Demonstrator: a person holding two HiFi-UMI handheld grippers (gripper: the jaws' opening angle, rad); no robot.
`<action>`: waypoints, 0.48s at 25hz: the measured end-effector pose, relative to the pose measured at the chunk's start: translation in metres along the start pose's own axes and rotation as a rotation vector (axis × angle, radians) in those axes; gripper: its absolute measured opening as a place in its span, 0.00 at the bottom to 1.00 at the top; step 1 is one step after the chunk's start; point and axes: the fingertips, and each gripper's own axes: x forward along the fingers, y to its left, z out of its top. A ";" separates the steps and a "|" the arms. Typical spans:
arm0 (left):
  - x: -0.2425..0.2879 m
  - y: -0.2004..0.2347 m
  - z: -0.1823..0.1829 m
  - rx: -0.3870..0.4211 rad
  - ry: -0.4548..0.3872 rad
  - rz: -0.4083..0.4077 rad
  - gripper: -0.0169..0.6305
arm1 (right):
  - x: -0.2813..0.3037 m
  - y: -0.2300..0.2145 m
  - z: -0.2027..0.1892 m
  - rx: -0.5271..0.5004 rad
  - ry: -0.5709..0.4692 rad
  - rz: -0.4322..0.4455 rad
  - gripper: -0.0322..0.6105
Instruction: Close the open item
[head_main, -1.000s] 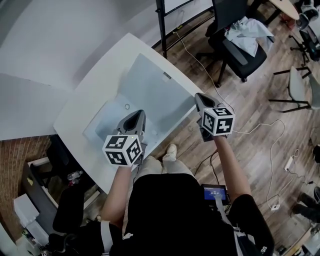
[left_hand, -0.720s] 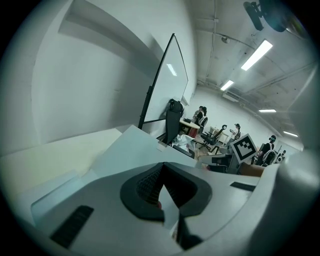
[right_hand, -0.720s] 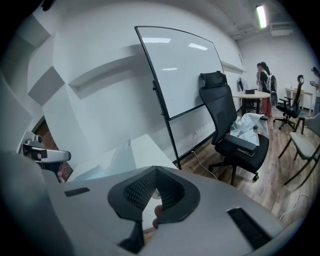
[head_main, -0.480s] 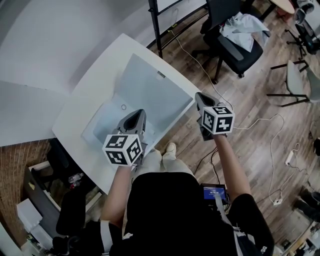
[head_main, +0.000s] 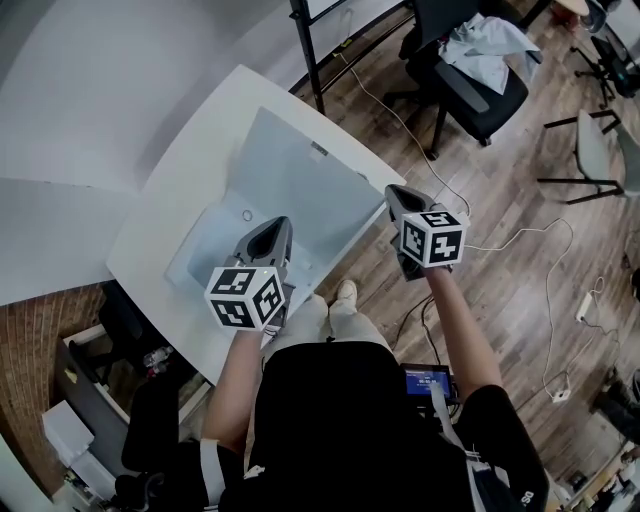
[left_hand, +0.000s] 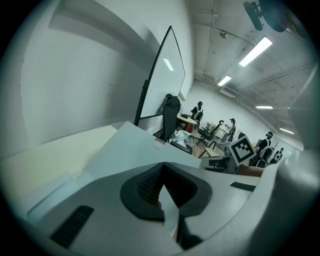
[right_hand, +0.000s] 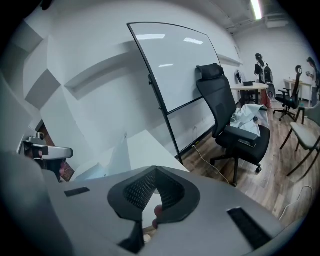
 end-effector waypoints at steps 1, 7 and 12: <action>0.000 0.001 0.001 -0.001 -0.001 0.001 0.04 | 0.001 0.001 0.000 0.000 0.000 0.004 0.11; -0.003 0.000 0.006 0.000 -0.021 -0.006 0.04 | 0.000 0.011 0.006 -0.011 -0.010 0.028 0.11; -0.011 -0.001 0.006 -0.003 -0.036 -0.003 0.04 | -0.002 0.029 0.006 -0.029 -0.010 0.068 0.11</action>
